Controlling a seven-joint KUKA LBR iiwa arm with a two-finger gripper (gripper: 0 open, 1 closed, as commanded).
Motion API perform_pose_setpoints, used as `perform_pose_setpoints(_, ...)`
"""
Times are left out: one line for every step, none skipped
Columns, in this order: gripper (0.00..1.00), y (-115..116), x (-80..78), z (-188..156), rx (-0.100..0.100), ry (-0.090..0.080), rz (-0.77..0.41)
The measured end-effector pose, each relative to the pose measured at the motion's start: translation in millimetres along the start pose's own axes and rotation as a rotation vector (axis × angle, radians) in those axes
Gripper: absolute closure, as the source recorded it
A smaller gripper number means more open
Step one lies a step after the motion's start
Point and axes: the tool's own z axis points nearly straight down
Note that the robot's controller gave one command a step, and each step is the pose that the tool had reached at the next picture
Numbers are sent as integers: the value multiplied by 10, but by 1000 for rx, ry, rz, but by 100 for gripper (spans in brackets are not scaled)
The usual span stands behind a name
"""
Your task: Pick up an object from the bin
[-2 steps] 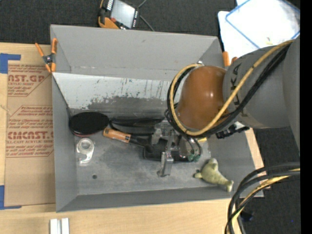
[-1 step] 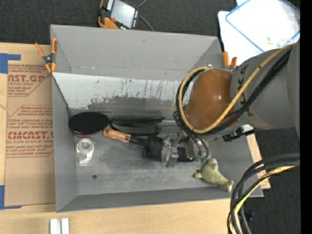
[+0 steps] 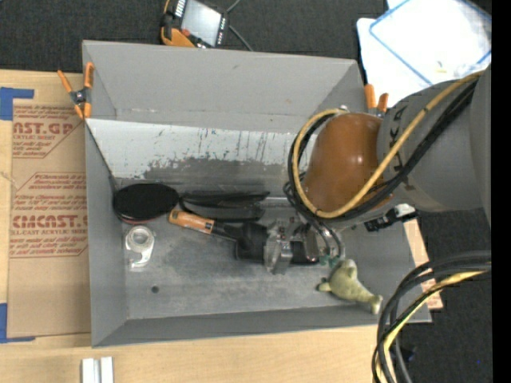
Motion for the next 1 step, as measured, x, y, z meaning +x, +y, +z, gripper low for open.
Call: perform_pose_setpoints(100, -89, 23, 280, -1, 2, 30)
